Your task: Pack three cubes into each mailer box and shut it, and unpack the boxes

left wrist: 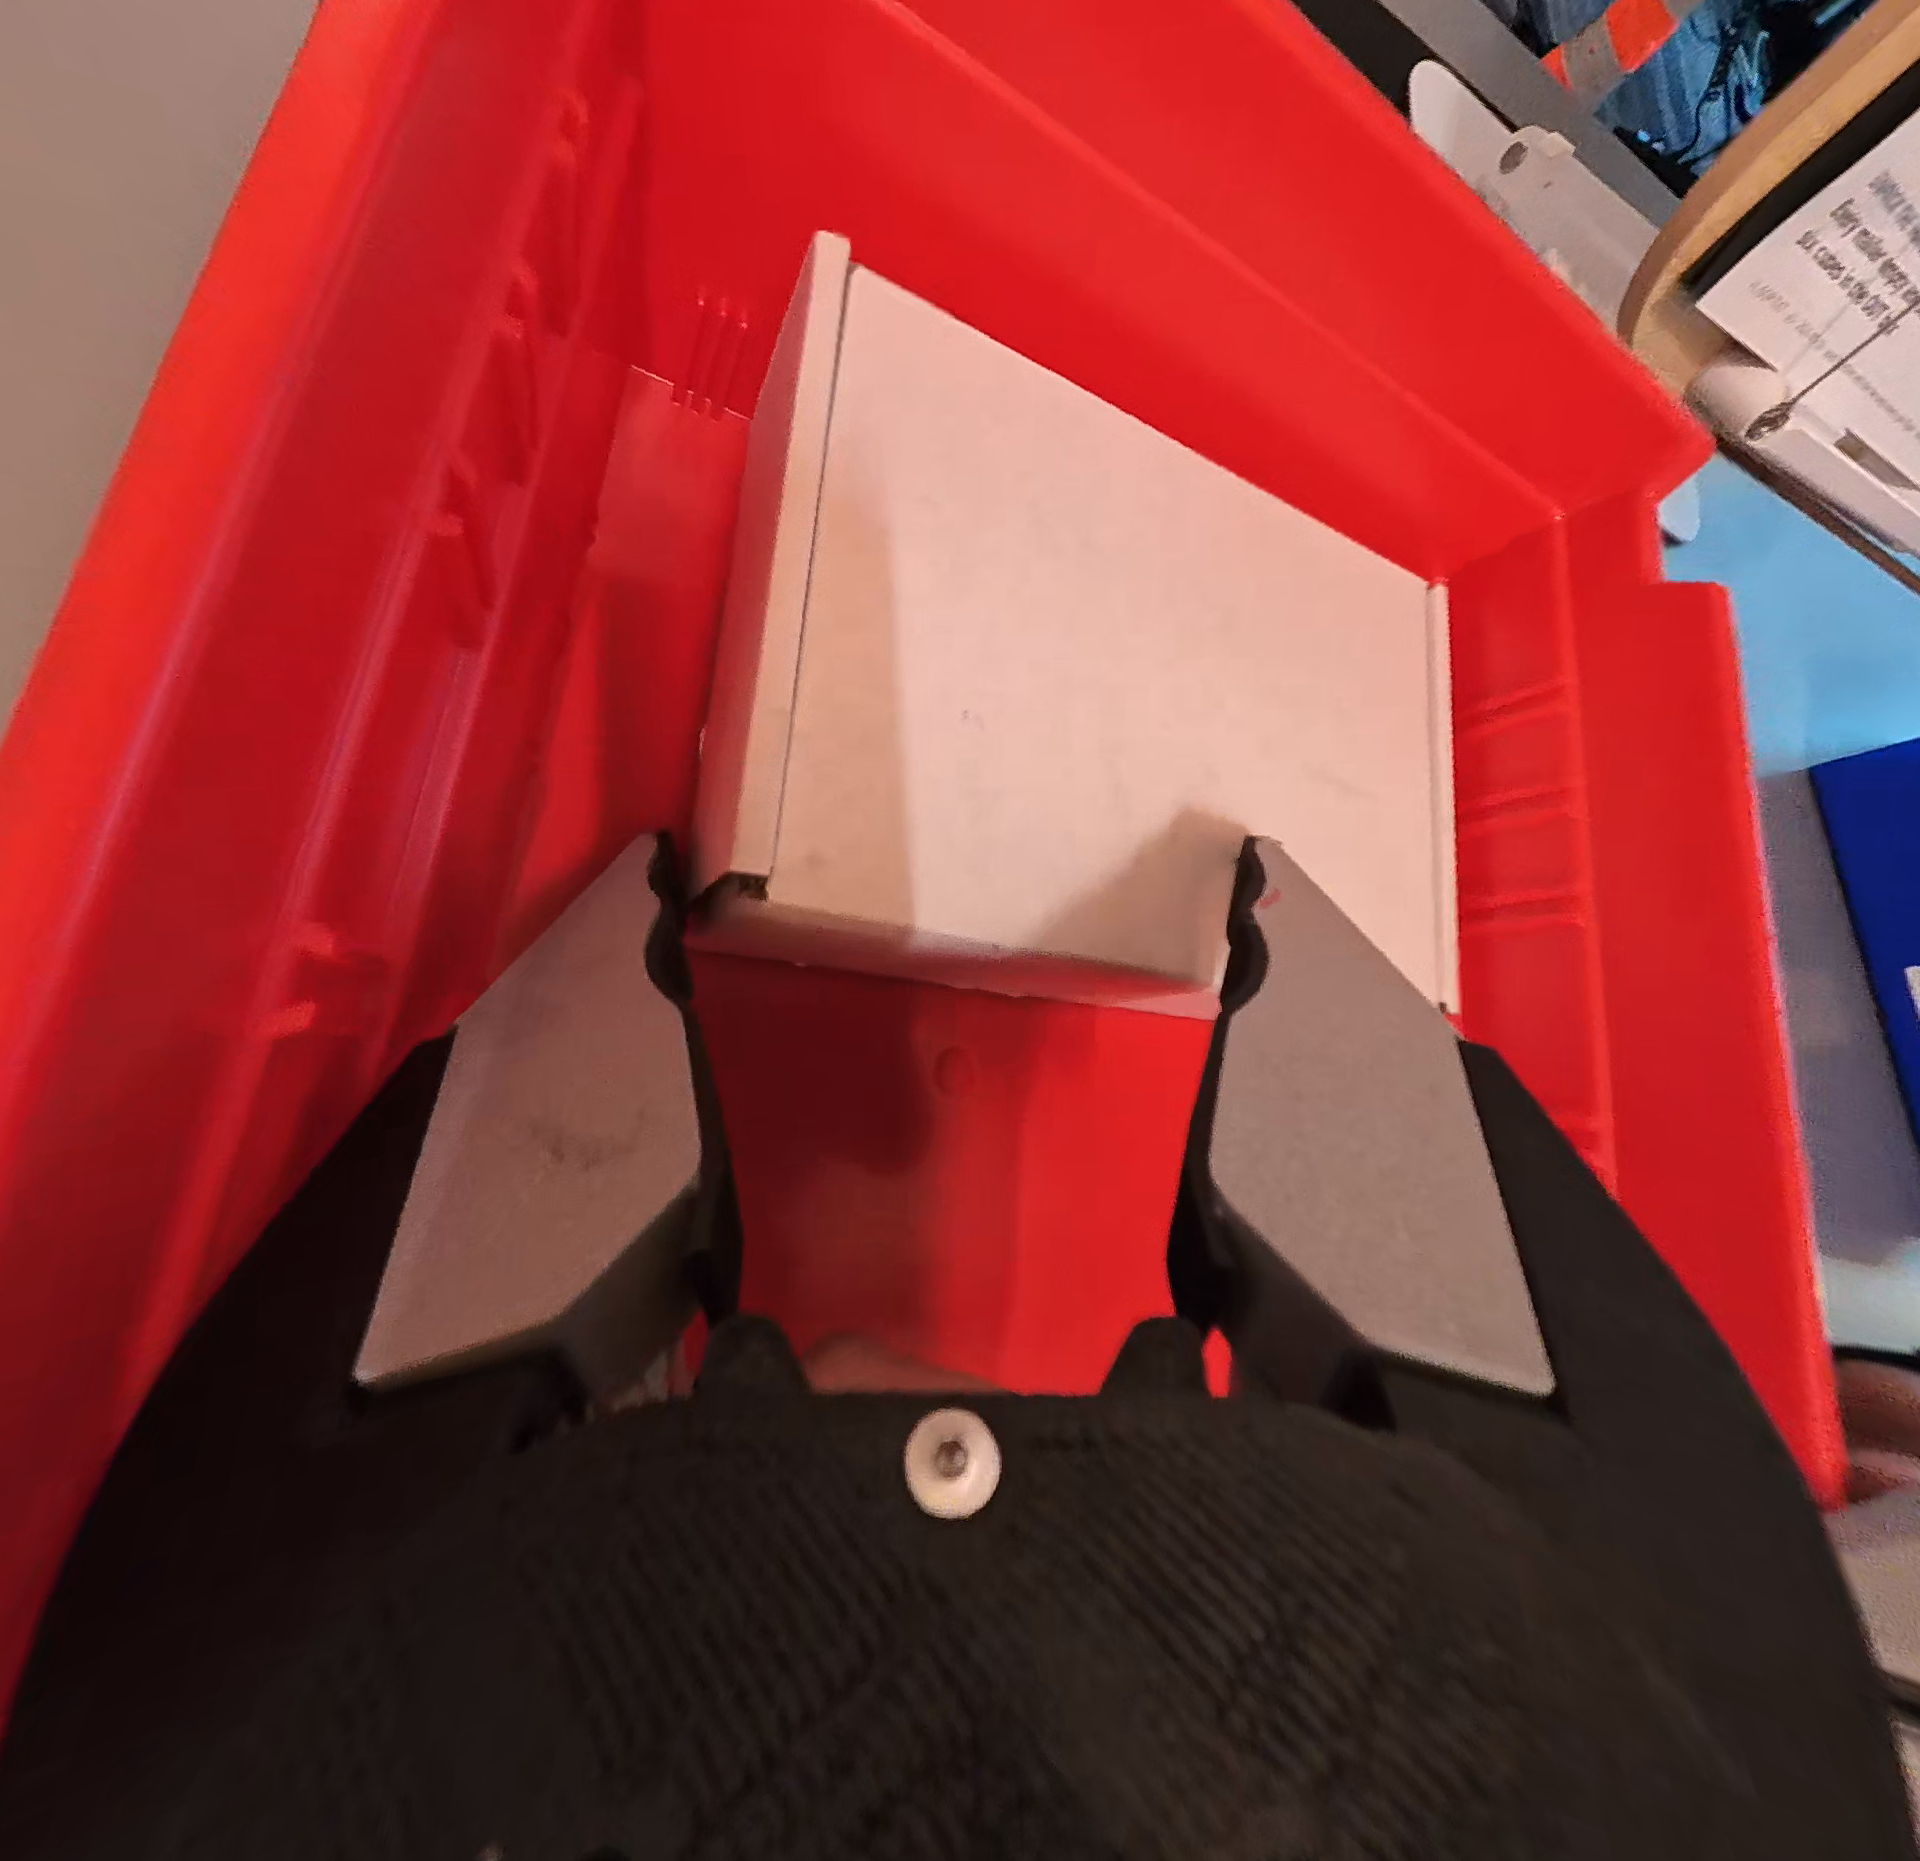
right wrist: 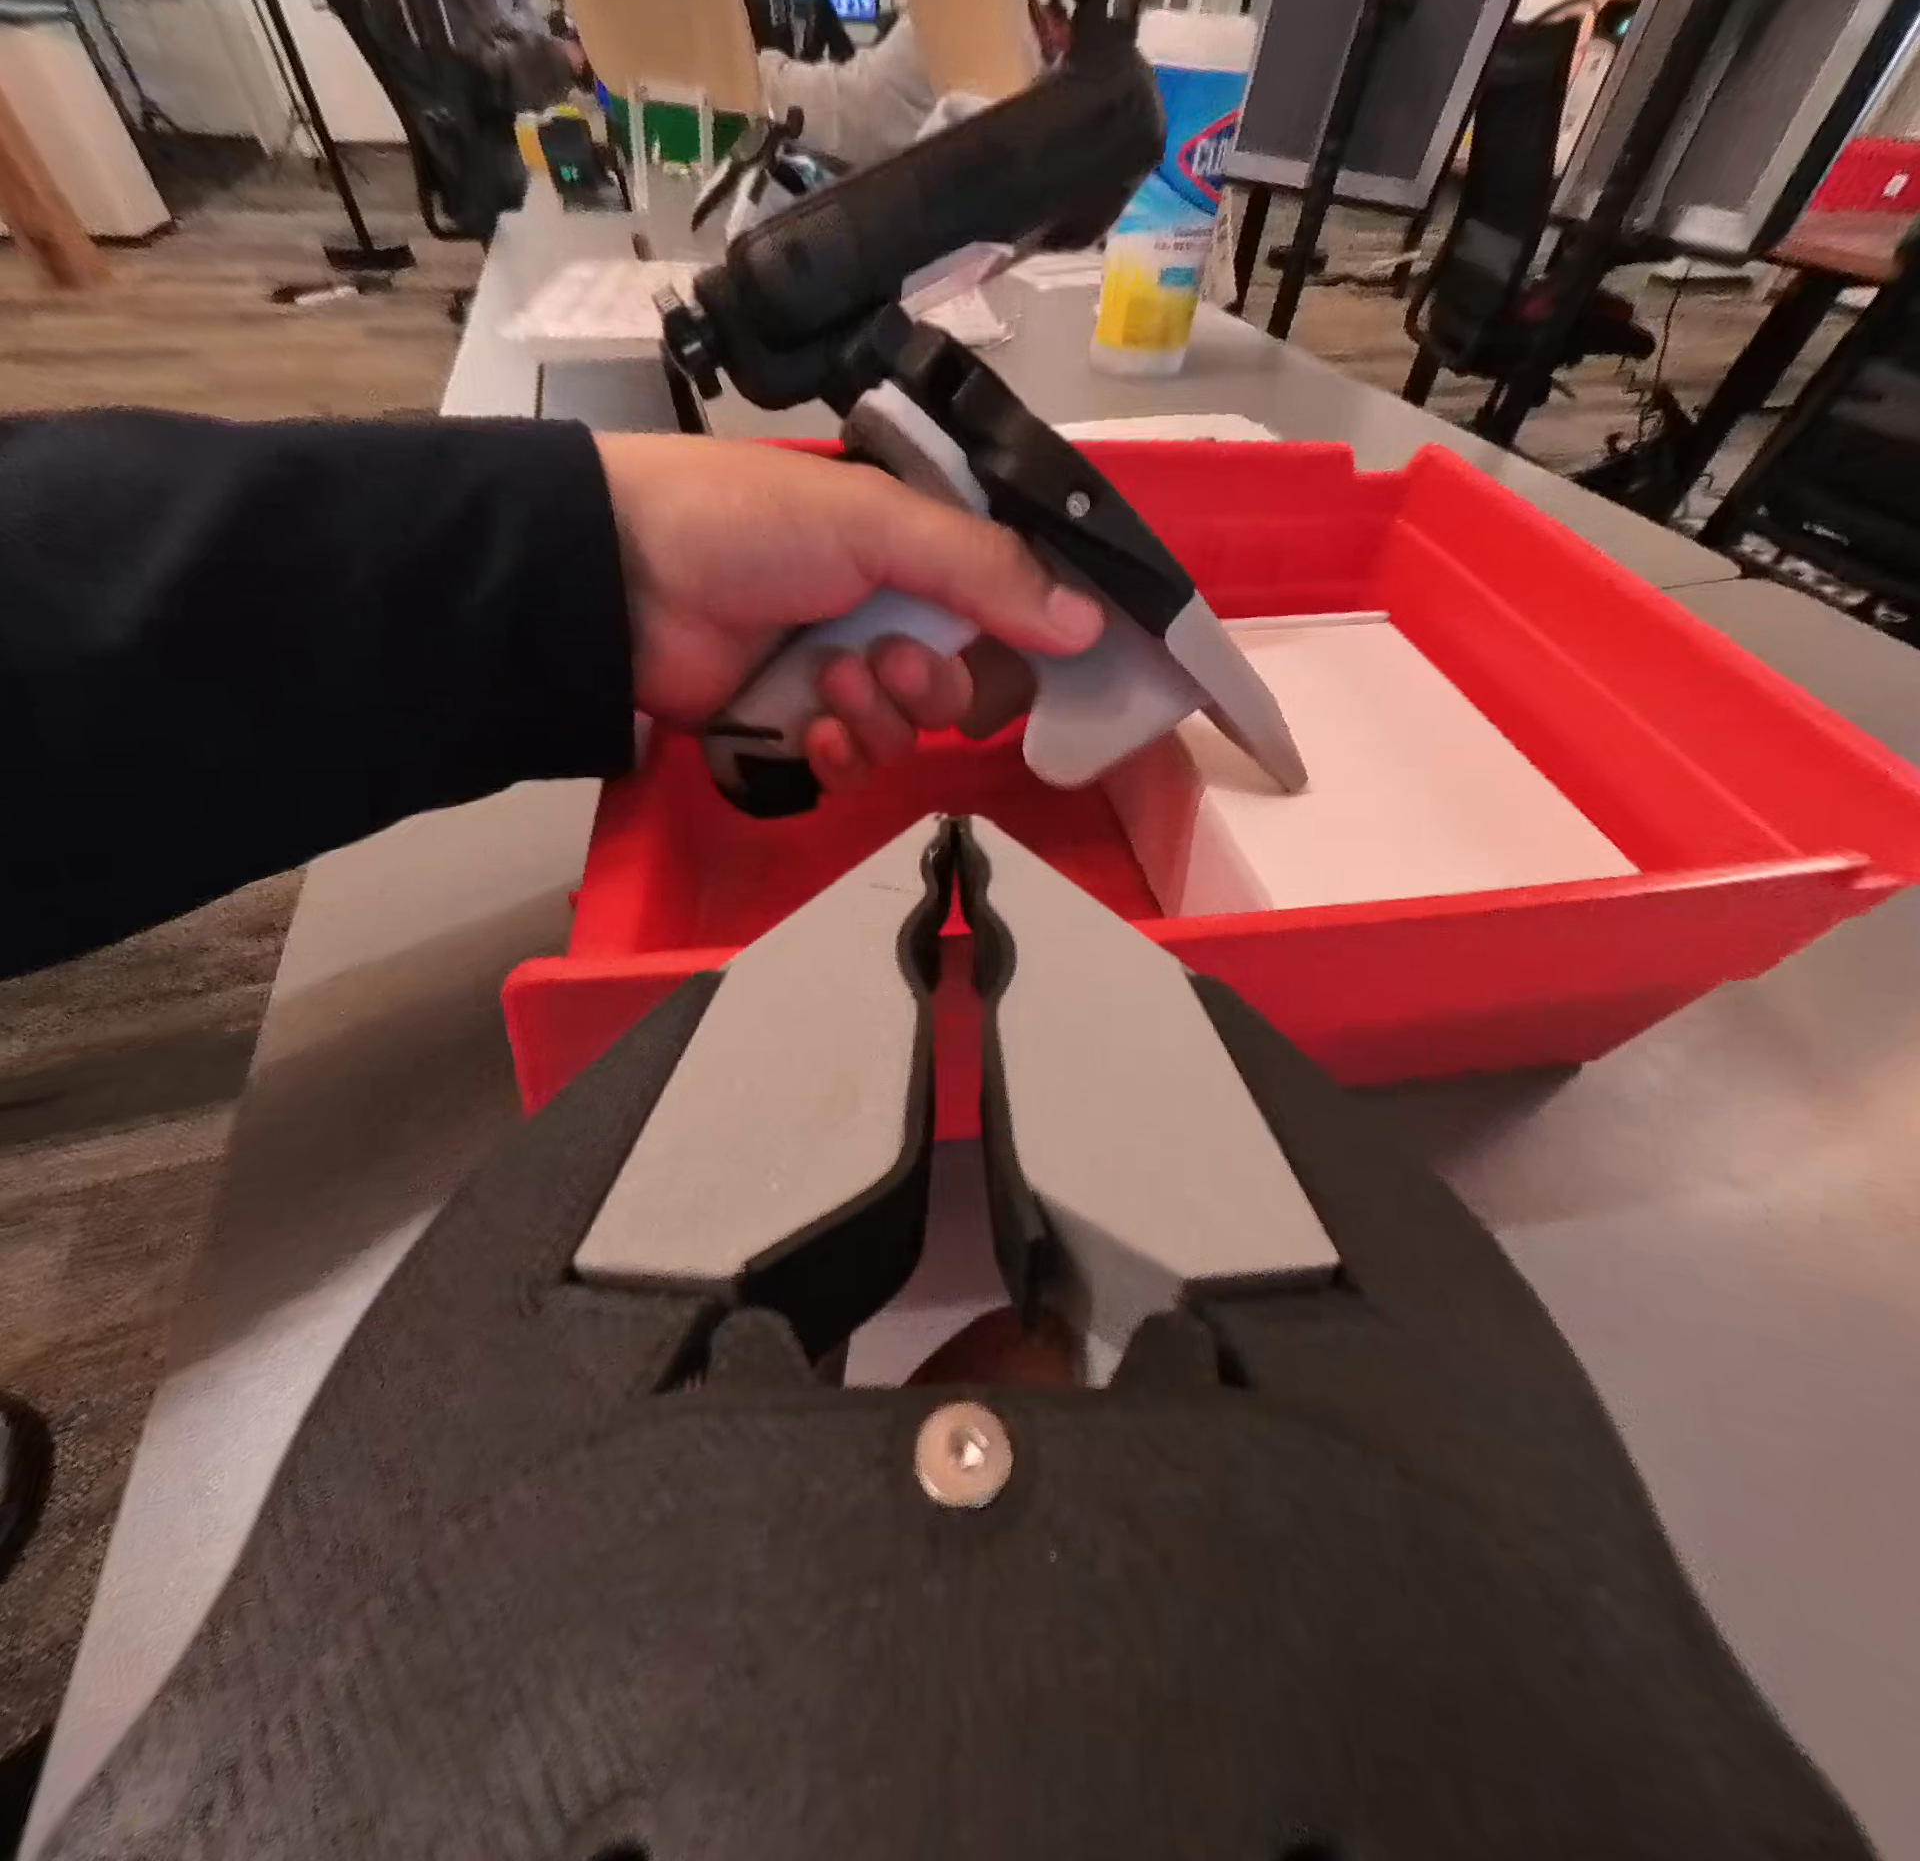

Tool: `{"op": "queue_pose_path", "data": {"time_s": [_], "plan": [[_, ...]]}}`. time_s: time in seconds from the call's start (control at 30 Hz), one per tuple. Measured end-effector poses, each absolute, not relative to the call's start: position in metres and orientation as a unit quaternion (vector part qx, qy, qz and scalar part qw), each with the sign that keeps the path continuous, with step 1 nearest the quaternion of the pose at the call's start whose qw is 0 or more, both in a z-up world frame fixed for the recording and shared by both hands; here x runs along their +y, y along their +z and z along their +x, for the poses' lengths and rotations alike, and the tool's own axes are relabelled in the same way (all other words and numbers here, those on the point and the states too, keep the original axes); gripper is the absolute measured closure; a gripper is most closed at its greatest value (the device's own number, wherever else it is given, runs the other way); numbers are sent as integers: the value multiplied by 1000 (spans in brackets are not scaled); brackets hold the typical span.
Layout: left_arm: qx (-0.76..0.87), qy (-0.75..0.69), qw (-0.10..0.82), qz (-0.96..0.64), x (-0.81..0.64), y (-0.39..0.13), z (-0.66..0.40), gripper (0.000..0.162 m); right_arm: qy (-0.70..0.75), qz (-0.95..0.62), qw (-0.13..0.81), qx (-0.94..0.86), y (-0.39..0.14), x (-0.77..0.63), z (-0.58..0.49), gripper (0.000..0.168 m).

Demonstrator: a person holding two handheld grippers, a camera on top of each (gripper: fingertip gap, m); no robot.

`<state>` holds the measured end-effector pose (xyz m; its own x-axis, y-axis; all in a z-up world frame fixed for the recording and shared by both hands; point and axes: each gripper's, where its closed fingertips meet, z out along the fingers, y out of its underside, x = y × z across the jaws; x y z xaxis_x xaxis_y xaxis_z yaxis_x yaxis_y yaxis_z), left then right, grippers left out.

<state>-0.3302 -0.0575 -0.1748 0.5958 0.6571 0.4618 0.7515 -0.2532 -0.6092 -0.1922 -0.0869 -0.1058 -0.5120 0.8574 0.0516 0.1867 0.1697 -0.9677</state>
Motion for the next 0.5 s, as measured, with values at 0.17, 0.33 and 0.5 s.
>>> {"op": "queue_pose_path", "data": {"time_s": [0.17, 0.33, 0.5], "plan": [[-409, -22, 448, -794, -55, -154, -332, 77, 532, -377, 305, -694, -107, -88, -189, 168], [-369, 26, 455, -810, -51, -123, -326, 90, 544, -375, 295, -691, -107, -91, -187, 168], [-299, 104, 431, -845, -43, -95, -310, 91, 556, -371, 278, -690, -105, -94, -185, 168]]}}
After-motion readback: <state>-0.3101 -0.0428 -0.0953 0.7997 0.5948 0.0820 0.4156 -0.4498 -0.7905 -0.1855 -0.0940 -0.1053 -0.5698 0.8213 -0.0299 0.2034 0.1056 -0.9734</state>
